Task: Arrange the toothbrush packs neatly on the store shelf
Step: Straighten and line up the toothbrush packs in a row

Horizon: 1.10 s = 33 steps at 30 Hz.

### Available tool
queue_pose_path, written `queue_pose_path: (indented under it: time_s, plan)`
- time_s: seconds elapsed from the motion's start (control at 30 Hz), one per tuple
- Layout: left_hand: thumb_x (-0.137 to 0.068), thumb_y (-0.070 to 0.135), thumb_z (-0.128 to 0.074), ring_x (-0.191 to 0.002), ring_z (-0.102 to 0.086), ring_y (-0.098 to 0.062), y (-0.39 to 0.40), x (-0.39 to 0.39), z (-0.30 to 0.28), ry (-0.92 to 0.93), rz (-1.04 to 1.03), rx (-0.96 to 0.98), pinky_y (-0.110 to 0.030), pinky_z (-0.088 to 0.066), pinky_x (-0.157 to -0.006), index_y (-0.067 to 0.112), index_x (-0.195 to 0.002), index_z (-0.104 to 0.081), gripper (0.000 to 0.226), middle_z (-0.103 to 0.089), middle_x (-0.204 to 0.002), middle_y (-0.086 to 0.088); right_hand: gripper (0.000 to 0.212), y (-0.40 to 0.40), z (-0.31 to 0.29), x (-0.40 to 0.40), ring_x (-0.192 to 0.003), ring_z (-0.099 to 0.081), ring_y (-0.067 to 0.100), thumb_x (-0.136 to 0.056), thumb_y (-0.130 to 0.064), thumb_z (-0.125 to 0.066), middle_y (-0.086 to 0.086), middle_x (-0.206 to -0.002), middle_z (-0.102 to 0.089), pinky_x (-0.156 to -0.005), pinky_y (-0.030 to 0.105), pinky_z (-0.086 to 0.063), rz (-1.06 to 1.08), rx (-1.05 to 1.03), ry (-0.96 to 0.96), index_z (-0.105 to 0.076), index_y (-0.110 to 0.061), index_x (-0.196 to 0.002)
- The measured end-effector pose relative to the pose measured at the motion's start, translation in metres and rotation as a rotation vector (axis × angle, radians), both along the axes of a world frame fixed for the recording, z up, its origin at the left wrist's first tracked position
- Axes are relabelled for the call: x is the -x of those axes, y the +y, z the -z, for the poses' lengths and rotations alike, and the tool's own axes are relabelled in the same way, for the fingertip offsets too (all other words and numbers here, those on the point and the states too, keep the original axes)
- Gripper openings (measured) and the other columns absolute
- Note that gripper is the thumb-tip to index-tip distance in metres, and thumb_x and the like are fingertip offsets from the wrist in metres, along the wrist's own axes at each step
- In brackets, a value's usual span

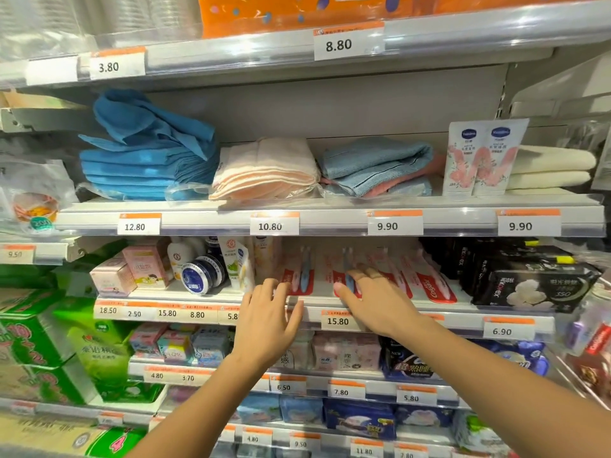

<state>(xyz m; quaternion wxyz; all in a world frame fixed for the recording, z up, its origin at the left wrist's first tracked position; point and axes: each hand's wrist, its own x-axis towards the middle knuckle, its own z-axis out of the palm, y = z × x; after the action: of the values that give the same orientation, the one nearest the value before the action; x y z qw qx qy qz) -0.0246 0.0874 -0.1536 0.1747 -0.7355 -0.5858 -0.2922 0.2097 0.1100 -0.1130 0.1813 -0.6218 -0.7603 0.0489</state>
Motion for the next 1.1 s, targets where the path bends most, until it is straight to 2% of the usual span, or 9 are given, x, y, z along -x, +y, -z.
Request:
queue_pose_path:
  time_s: [0.23, 0.33, 0.4, 0.53, 0.6, 0.73, 0.8, 0.9, 1.1]
  plan:
    - [-0.093, 0.029, -0.063, -0.077, -0.049, -0.020, 0.002, 0.011, 0.002, 0.031, 0.042, -0.007, -0.034, -0.040, -0.068, 0.020, -0.093, -0.061, 0.010, -0.054, -0.088, 0.004, 0.057, -0.002, -0.004, -0.001, -0.119, -0.061, 0.031, -0.099, -0.063, -0.038, 0.007, -0.136, -0.057, -0.095, 0.042, -0.052, 0.000, -0.019, 0.066, -0.053, -0.028, -0.141]
    - [-0.094, 0.028, -0.063, -0.077, -0.051, -0.022, 0.005, 0.013, 0.000, 0.033, 0.058, 0.000, -0.036, -0.042, -0.067, 0.019, -0.092, -0.063, 0.009, -0.056, -0.088, 0.004, 0.061, 0.004, -0.007, 0.006, -0.127, -0.058, 0.031, -0.098, -0.061, -0.040, 0.010, -0.150, -0.050, -0.099, 0.043, -0.052, 0.006, 0.024, 0.072, -0.049, -0.027, -0.149]
    - [-0.095, 0.030, -0.062, -0.077, -0.051, -0.021, 0.006, 0.013, -0.001, 0.015, 0.056, 0.008, -0.037, -0.044, -0.068, 0.020, -0.091, -0.064, 0.011, -0.057, -0.088, 0.005, 0.059, 0.008, -0.013, 0.016, -0.130, -0.058, 0.030, -0.100, -0.050, -0.045, 0.013, -0.155, -0.046, -0.103, 0.044, -0.051, -0.044, 0.047, 0.067, -0.045, -0.028, -0.154]
    - [-0.095, 0.032, -0.063, -0.076, -0.049, -0.018, 0.006, 0.013, -0.002, -0.002, 0.065, 0.004, -0.034, -0.041, -0.067, 0.022, -0.090, -0.064, 0.011, -0.056, -0.086, 0.007, 0.058, 0.020, -0.030, 0.059, -0.115, -0.064, 0.028, -0.097, -0.033, -0.049, 0.015, -0.130, -0.065, -0.094, 0.039, -0.055, -0.142, 0.085, 0.099, -0.044, -0.025, -0.154]
    - [-0.094, 0.031, -0.064, -0.075, -0.048, -0.019, 0.007, 0.014, -0.002, -0.007, 0.068, -0.004, -0.033, -0.038, -0.066, 0.022, -0.089, -0.063, 0.011, -0.055, -0.085, 0.007, 0.055, 0.026, -0.033, 0.082, -0.115, -0.063, 0.029, -0.099, -0.035, -0.046, 0.015, -0.128, -0.066, -0.094, 0.038, -0.053, -0.170, 0.139, 0.036, -0.050, -0.018, -0.151]
    - [-0.094, 0.029, -0.065, -0.075, -0.048, -0.020, 0.010, 0.016, -0.002, 0.002, 0.083, -0.015, -0.033, -0.033, -0.064, 0.021, -0.091, -0.063, 0.008, -0.055, -0.084, 0.005, 0.047, 0.032, -0.038, 0.106, -0.104, -0.062, 0.032, -0.103, -0.037, -0.040, 0.018, -0.125, -0.069, -0.080, 0.033, -0.042, -0.176, 0.310, -0.100, -0.070, -0.004, -0.121]
    - [-0.095, 0.030, -0.063, -0.075, -0.048, -0.019, 0.010, 0.017, -0.002, -0.001, 0.085, -0.011, -0.032, -0.034, -0.065, 0.022, -0.092, -0.064, 0.009, -0.055, -0.085, 0.005, 0.046, 0.034, -0.037, 0.107, -0.102, -0.060, 0.031, -0.103, -0.034, -0.039, 0.018, -0.128, -0.067, -0.082, 0.033, -0.042, -0.180, 0.342, -0.159, -0.069, -0.004, -0.122]
    - [-0.096, 0.032, -0.063, -0.076, -0.048, -0.018, 0.009, 0.017, -0.003, -0.005, 0.087, -0.003, -0.033, -0.036, -0.066, 0.023, -0.094, -0.064, 0.009, -0.056, -0.086, 0.006, 0.045, 0.037, -0.036, 0.105, -0.115, -0.062, 0.032, -0.105, -0.031, -0.039, 0.017, -0.130, -0.066, -0.086, 0.035, -0.044, -0.167, 0.322, -0.203, -0.066, -0.005, -0.127]
    - [-0.097, 0.034, -0.060, -0.079, -0.048, -0.016, 0.010, 0.018, -0.004, -0.006, 0.098, 0.017, -0.033, -0.038, -0.068, 0.024, -0.095, -0.064, 0.012, -0.057, -0.089, 0.007, 0.046, 0.050, -0.025, 0.100, -0.109, -0.062, 0.028, -0.102, -0.043, -0.042, 0.010, -0.121, -0.070, -0.094, 0.041, -0.053, -0.171, 0.290, -0.184, -0.068, -0.013, -0.125]
